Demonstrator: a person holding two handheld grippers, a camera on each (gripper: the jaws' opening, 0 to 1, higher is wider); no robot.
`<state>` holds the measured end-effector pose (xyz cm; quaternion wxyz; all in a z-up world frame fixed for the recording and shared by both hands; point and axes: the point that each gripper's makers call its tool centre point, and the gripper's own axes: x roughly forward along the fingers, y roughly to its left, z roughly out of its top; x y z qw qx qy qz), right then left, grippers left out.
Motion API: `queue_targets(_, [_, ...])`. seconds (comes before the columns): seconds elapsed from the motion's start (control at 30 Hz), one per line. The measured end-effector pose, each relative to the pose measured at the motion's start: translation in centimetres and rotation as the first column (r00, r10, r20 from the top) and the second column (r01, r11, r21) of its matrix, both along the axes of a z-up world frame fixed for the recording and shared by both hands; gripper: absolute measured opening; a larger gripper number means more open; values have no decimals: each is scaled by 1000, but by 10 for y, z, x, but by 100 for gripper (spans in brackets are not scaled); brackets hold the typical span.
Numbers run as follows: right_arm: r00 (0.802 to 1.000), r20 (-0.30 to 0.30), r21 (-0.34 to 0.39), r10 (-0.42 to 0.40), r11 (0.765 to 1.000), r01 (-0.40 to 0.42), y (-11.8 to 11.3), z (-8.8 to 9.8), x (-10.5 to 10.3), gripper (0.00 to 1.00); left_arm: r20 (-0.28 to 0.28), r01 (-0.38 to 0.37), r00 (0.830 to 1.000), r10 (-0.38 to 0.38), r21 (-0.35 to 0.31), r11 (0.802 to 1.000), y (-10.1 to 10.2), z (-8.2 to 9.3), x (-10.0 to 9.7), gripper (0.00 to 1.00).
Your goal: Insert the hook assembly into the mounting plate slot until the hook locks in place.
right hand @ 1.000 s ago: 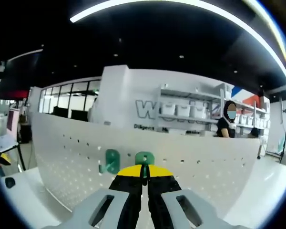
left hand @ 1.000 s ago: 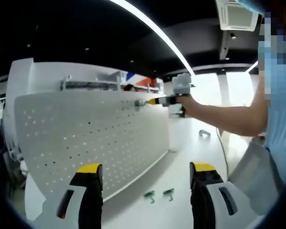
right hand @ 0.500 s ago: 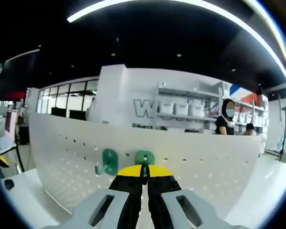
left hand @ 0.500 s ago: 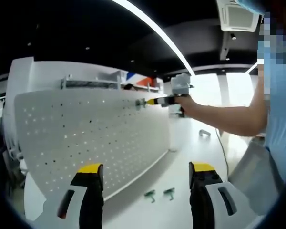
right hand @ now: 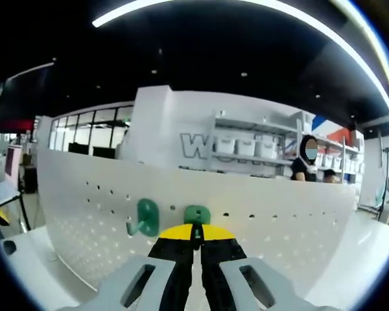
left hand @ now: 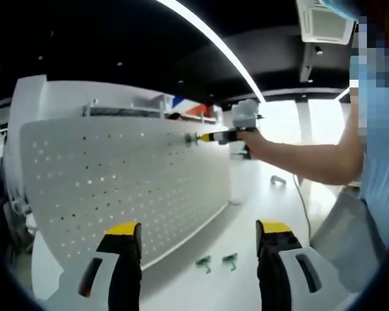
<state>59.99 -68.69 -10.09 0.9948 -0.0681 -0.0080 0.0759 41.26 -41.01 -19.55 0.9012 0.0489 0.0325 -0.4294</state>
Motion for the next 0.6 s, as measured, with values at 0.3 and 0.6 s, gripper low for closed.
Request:
queue_targets(0.3, [1000, 0, -20, -16, 1000, 16, -2, -2, -1, 1, -6, -5, 1000, 5, 1, 1000, 0, -3, -1, 73])
queue_targets(0.6, [1000, 9, -30, -18, 999, 18, -1, -2, -2, 1, -4, -4, 1000, 4, -2, 1000, 0, -2, -2, 72])
